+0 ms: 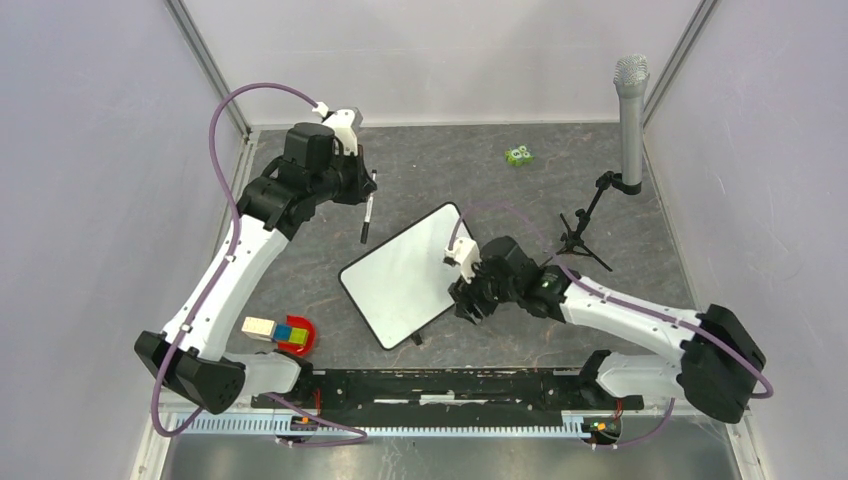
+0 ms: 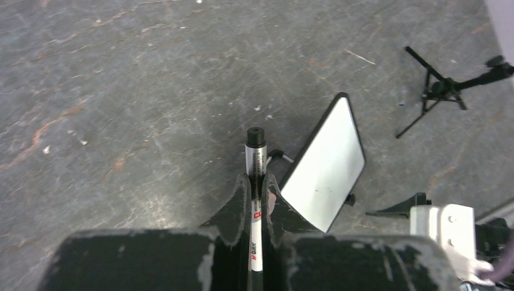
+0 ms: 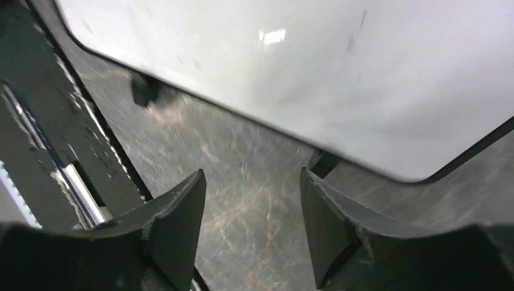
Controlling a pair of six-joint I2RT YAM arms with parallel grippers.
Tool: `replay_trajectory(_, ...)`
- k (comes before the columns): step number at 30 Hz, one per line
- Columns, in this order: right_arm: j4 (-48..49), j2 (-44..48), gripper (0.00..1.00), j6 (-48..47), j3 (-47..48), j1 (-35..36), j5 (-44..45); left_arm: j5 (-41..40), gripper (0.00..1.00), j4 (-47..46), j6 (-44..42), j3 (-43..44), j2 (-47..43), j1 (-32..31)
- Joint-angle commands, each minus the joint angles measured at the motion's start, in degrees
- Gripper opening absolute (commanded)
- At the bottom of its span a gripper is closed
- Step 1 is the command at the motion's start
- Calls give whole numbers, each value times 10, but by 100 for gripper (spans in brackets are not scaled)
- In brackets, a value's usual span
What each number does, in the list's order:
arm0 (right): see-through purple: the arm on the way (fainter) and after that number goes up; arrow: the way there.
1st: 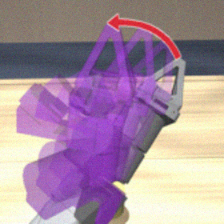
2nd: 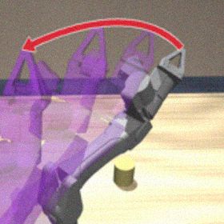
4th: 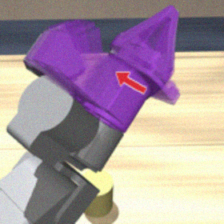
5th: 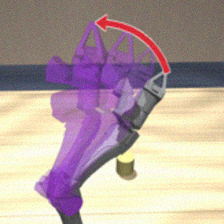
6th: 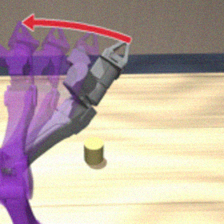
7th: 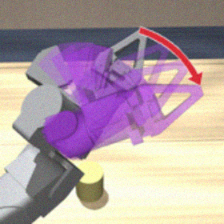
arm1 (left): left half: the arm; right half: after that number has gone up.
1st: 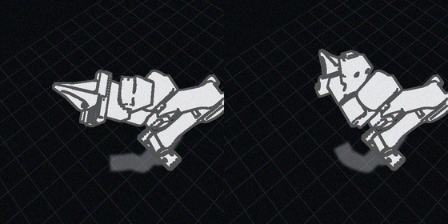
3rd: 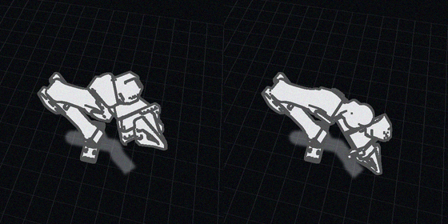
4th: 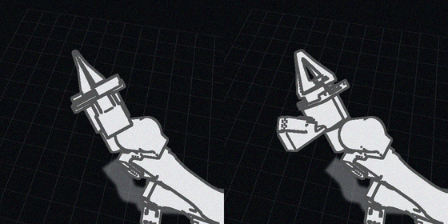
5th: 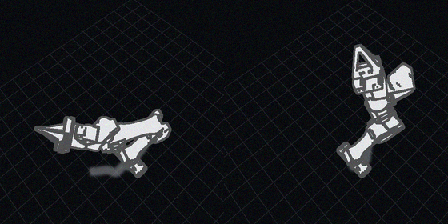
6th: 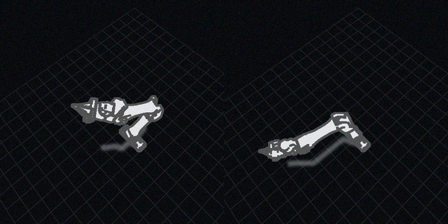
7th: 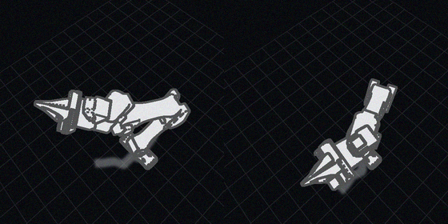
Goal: Write a sentence on the whiteboard
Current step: Pass from the left arm to the right
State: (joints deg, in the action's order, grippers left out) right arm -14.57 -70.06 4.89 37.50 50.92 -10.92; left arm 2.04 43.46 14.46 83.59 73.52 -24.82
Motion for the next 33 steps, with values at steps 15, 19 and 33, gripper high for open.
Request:
replay_trajectory(15, -18, 29, 81, -79, 317, -118, -341, 468, 2, -66, -186, -38, -71, 3)
replay_trajectory(19, 23, 28, 76, 1, 321, -119, -373, 514, 2, -28, -259, -50, -81, 3)
replay_trajectory(33, 129, -3, 56, 200, 307, -123, -368, 532, 2, 53, -357, -46, -89, -24)
